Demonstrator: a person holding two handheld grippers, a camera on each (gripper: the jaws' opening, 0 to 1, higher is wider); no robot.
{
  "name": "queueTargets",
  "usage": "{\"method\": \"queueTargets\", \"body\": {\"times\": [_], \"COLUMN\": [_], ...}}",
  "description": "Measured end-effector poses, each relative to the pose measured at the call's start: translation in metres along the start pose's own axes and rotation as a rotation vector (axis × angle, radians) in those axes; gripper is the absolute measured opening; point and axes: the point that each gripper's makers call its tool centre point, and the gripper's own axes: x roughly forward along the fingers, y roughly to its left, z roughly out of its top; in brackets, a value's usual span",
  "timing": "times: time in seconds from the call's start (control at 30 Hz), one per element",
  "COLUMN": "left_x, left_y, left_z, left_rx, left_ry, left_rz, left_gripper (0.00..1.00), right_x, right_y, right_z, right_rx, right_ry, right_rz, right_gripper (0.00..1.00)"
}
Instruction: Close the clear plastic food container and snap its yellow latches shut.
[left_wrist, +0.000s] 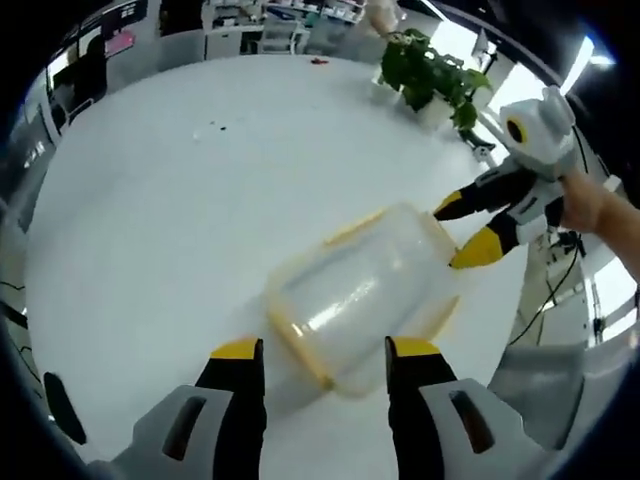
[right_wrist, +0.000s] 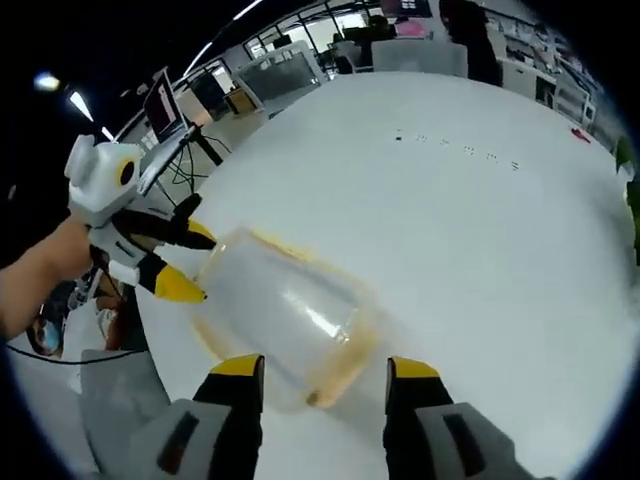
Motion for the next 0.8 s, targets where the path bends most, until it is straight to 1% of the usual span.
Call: {"method": "queueTargets", "body": {"times": [0.1, 0.17, 0.4, 0.6, 0.8], "left_x": [0.002, 0.001, 0.003, 0.003, 0.004], "left_y": [0.002, 0.001, 0.001, -0.004, -0.003], "left_z": [-0.001, -0.001, -0.003, -0.003, -0.002], "left_rx": [-0.016, -0.034, -0.061, -0.059, -0.062], "left_ry": [-0.007, -0.011, -0.021, -0.034, -0.041], "left_rz": [-0.001, -0.006, -0.032, -0.062, -0.069], "left_gripper": [0.46, 0.46, 0.44, 0.4, 0.39], "right_x": [0.002, 0.003, 0.009, 0.014, 0.013], "right_y": [0.001, -0.001, 0.003, 0.008, 0.009], "right_z": [0.0, -0.001, 0.0, 0.001, 0.001], "right_rx": [0.013, 0.008, 0.041, 0.075, 0.08], "right_ry": [-0.002, 0.0, -0.011, -0.023, -0.026], "right_rz": [0.008, -0.002, 0.026, 0.053, 0.053], "right_gripper": [0.46, 0.45, 0.45, 0.45, 0.45]}}
